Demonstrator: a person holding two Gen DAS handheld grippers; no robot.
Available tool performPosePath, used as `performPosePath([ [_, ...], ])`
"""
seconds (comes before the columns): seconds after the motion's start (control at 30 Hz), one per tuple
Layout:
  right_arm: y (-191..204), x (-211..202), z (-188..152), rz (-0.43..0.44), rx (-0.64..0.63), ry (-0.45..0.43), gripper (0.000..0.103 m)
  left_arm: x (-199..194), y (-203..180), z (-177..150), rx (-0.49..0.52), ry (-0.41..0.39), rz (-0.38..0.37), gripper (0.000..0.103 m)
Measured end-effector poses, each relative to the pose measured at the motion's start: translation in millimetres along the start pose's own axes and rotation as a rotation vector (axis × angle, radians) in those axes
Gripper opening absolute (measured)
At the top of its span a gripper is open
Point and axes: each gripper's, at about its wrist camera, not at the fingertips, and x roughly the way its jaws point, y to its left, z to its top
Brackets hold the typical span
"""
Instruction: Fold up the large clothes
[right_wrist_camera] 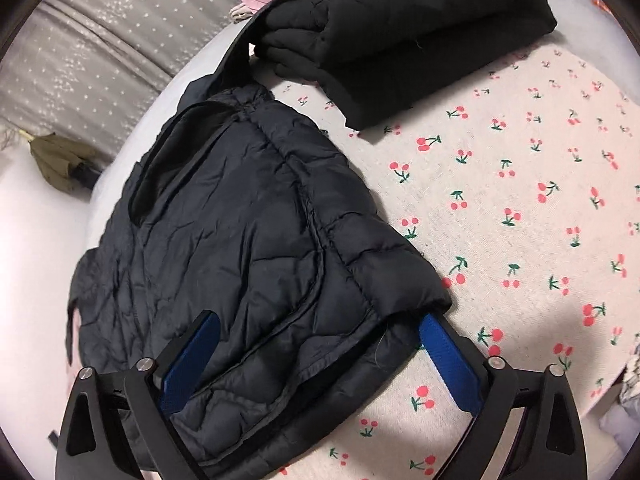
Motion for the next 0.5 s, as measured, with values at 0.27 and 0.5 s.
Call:
performPosePath([
  [0.27, -8, 4, 0, 0.072, 0.042, -0.004, 0.009, 2, -29, -7, 0.106, -0.009, -0.029, 0.016],
  [0.5, 5, -59, -9, -0.014, -0.063, -0.319, 0.003, -55, -32, -37, 0.208, -0.158, -0.028, 0.01],
])
